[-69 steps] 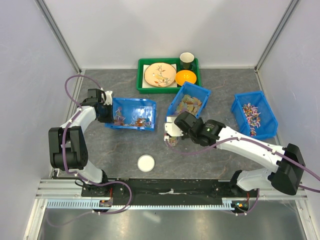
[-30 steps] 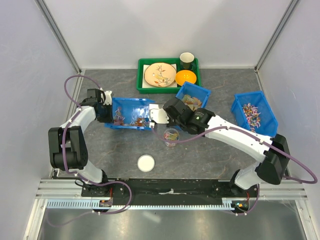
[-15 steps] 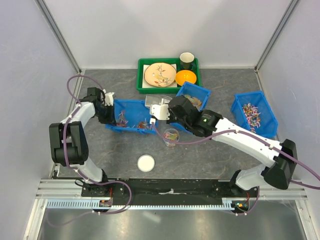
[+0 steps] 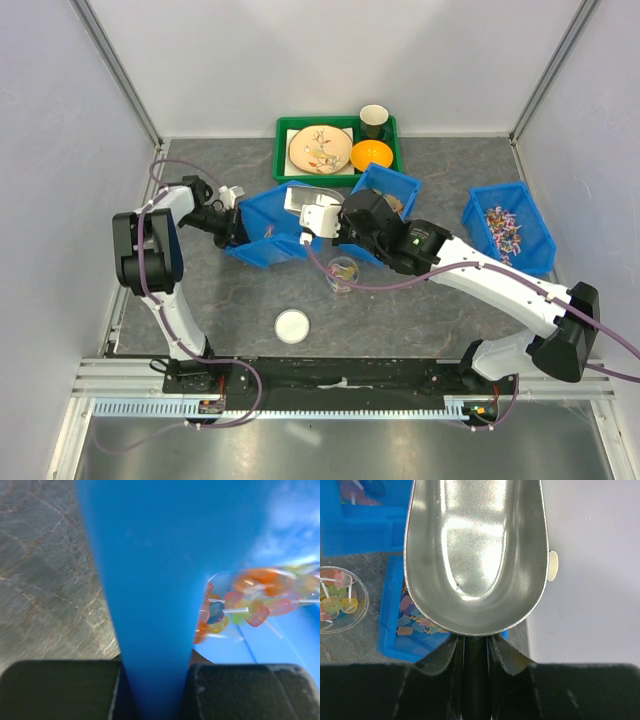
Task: Pack the candies
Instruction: Scoop the fake candies from the storage box.
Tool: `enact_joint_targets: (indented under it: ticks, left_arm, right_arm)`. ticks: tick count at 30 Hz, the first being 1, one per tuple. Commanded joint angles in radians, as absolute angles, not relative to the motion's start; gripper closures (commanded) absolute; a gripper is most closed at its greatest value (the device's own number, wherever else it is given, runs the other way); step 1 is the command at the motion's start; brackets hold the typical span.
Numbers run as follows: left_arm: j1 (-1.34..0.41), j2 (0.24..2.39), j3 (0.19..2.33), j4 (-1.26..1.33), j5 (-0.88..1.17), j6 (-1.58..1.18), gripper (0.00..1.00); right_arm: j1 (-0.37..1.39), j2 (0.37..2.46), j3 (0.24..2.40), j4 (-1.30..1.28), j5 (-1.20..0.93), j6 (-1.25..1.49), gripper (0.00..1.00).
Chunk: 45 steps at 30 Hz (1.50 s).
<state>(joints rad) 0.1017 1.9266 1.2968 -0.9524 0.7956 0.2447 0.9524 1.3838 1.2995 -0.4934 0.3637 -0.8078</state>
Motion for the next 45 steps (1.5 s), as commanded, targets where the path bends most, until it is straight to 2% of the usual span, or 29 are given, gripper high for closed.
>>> enact_joint_targets:
  ticks: [1,10,19,25,35,45]
  left_arm:
    - [0.13,1.966,1.336,-1.039,1.011,0.278,0.98]
    - [0.135,1.956,1.33,-1.011,1.01,0.261,0.98]
    - [0.135,1.796,1.24,-0.755,0.576,0.123,0.99]
    - [0.133,1.717,1.169,-0.631,0.365,0.104,0.98]
    - [0.133,1.563,0.961,-0.364,0.296,0.104,0.99]
    - [0.133,1.514,0.911,-0.305,0.273,0.089,0.98]
  right_arm:
    - [0.951,1.371,1.315,-0.446,0.353,-0.787,1.0]
    - [0.951,1.391,1.33,-0.459,0.347,-0.79,1.0]
    - [0.951,1.405,1.353,-0.503,0.357,-0.807,1.0]
    - [0.951,1.44,1.365,-0.554,0.376,-0.824,1.0]
    - [0.983,1.578,1.451,-0.701,0.391,-0.847,1.0]
    - [1.015,1.79,1.623,-0.77,0.531,-0.884,1.0]
